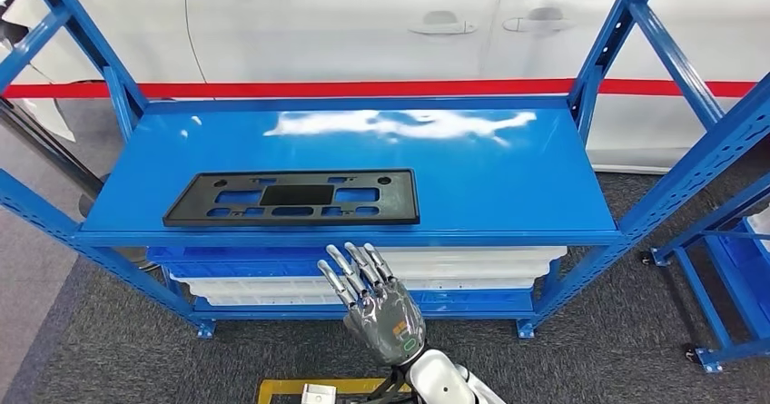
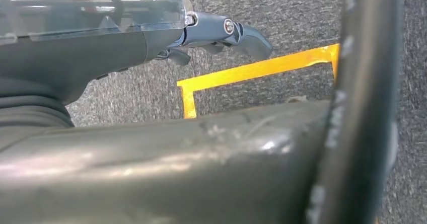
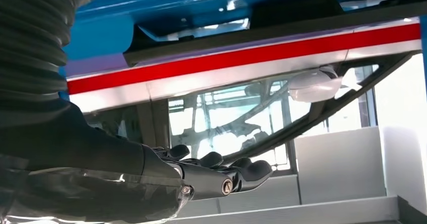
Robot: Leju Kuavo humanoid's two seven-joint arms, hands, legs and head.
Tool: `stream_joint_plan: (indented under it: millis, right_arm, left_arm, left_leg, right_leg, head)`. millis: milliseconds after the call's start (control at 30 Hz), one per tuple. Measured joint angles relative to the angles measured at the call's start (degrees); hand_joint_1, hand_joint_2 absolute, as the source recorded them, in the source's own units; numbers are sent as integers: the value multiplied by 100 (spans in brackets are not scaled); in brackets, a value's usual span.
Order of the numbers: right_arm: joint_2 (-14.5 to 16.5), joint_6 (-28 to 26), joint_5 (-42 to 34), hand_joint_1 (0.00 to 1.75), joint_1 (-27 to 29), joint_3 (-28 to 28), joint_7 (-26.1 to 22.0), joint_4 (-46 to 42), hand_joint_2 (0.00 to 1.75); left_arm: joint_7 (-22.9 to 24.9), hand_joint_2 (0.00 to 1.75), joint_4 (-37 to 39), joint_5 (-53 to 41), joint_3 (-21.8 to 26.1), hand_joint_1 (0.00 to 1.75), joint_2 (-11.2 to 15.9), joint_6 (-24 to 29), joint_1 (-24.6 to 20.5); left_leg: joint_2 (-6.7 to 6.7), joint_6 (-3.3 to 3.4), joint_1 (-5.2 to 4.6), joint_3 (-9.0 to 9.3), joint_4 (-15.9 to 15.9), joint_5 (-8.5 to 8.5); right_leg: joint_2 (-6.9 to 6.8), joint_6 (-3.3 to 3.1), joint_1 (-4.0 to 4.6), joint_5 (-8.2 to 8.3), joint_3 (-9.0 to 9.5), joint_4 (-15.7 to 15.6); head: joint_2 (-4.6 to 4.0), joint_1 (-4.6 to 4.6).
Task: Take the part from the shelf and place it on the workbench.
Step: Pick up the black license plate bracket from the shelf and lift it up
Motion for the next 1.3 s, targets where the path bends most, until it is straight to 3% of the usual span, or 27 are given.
stream_joint_plan:
  millis: [33,67,133,200,233,367,433,500,533,567,600,667,700,733,800,867,933,1000,1067,1100,1167,1233,1300]
  right_arm:
    - [4,0,0,0,9,-8,-4,22,175]
    - [5,0,0,0,16,-15,-6,42,175]
    - [18,-1,0,0,23,-25,-9,75,175]
    - [37,-3,-1,0,18,-32,-9,92,175]
    - [45,-5,-1,0,16,-34,-9,96,175]
    - [58,-14,-2,0,11,-41,-10,101,175]
    - [61,-18,-5,0,6,-49,-13,102,175]
    - [60,-18,-12,0,14,-67,-21,118,175]
    - [60,-18,-20,0,22,-78,-30,128,175]
    - [60,-18,-30,0,28,-90,-44,139,175]
    - [62,-18,-44,0,30,-102,-67,149,175]
    - [66,-18,-76,0,29,-135,-122,167,175]
    - [68,-18,-91,0,27,-153,-144,179,175]
    - [75,-18,-108,0,26,-169,-164,190,175]
    - [95,-19,-140,0,31,-202,-203,217,175]
    - [127,-20,-176,0,35,-237,-245,243,175]
    - [164,-20,-204,0,22,-264,-269,268,175]
    - [187,-20,-210,0,23,-282,-282,301,175]
    - [195,-20,-210,0,47,-302,-301,338,175]
    - [195,-20,-210,0,57,-313,-312,351,175]
    - [198,-20,-211,0,67,-335,-330,367,175]
    - [207,-20,-218,0,69,-358,-336,375,175]
    - [219,-21,-228,0,72,-389,-337,381,175]
  left_arm:
    - [1,0,0,0,0,0,8,-2,8]
    - [1,0,0,0,0,0,14,-3,14]
    - [2,0,0,0,0,0,27,-4,17]
    - [3,0,2,0,0,0,38,-4,13]
    - [5,0,3,0,0,0,41,-4,11]
    - [9,0,4,0,0,0,43,-3,21]
    - [9,0,4,0,0,0,43,-4,17]
    - [9,0,4,-1,0,0,43,-4,9]
    - [11,0,4,-2,0,0,44,-4,11]
    - [14,0,4,-5,0,0,44,-3,15]
    - [19,0,4,-10,-1,0,45,-3,18]
    - [31,0,6,-21,-3,0,42,-1,21]
    - [37,0,9,-26,-5,0,38,1,18]
    - [45,0,11,-32,-7,0,34,6,12]
    - [61,0,15,-51,-12,0,29,15,-1]
    - [69,0,15,-68,-23,0,42,19,-11]
    - [74,0,16,-76,-37,0,52,16,-35]
    - [81,0,17,-81,-44,0,62,13,-46]
    - [92,0,17,-83,-47,0,81,13,-26]
    - [97,0,17,-84,-49,0,87,13,-17]
    - [103,0,17,-86,-55,0,97,13,-10]
    - [112,0,20,-89,-67,0,101,11,-13]
    - [121,0,22,-95,-89,0,103,8,-9]
  left_leg:
    - [1,-16,7,-133,211,-19]
    - [1,-27,14,-170,216,77]
    - [4,-26,31,68,-392,526]
    - [2,12,19,387,-1052,780]
    - [-2,44,7,468,-1216,789]
    - [-21,210,4,577,-1330,691]
    - [-22,283,12,664,-1367,658]
    - [-22,328,-1,716,-1370,604]
    - [-25,338,-11,748,-1370,571]
    - [-29,339,-21,792,-1369,535]
    - [-34,336,-32,849,-1370,493]
    - [-40,321,-52,983,-1379,399]
    - [-45,303,-56,1035,-1388,357]
    - [-43,276,-55,1062,-1401,321]
    - [-34,205,-55,1109,-1387,311]
    - [-20,143,-57,1123,-1267,308]
    - [-19,97,-44,910,-825,211]
    - [-18,33,-13,482,-150,-42]
    - [-17,-39,24,150,163,-189]
    - [-15,-65,42,106,58,-99]
    - [-7,-97,82,236,-613,413]
    - [4,-69,74,371,-1150,735]
    - [8,32,43,393,-1245,734]
  right_leg:
    - [3,2,1,-21,21,2]
    - [8,10,-1,-47,50,6]
    - [15,43,-7,-122,147,11]
    - [18,103,7,-202,224,20]
    - [18,137,15,-227,242,19]
    - [17,255,18,-266,230,158]
    - [15,297,3,-443,-29,642]
    - [15,321,-2,-689,-527,1377]
    - [15,321,-4,-723,-746,1626]
    - [15,310,-3,-645,-874,1688]
    - [15,284,6,-450,-893,1543]
    - [12,179,45,88,-687,845]
    - [12,122,75,212,-584,530]
    - [13,71,101,280,-507,303]
    - [23,13,132,232,-452,136]
    - [33,-23,94,256,-318,34]
    - [25,-58,50,209,-168,-26]
    - [14,-75,46,129,-79,-38]
    - [25,-55,34,34,23,-34]
    - [33,-37,24,-19,88,-30]
    - [41,19,2,-145,234,-17]
    - [41,96,-3,-257,328,10]
    - [44,172,11,-315,364,31]
  head:
    - [0,0]
    - [0,-1]
    - [0,0]
    - [0,1]
    - [0,1]
    - [0,1]
    - [0,2]
    - [0,2]
    - [0,2]
    - [0,2]
    - [0,2]
    - [0,2]
    - [0,0]
    - [0,0]
    - [0,2]
    - [0,5]
    - [0,5]
    - [0,4]
    - [0,4]
    - [0,4]
    - [0,4]
    - [0,4]
    - [0,5]
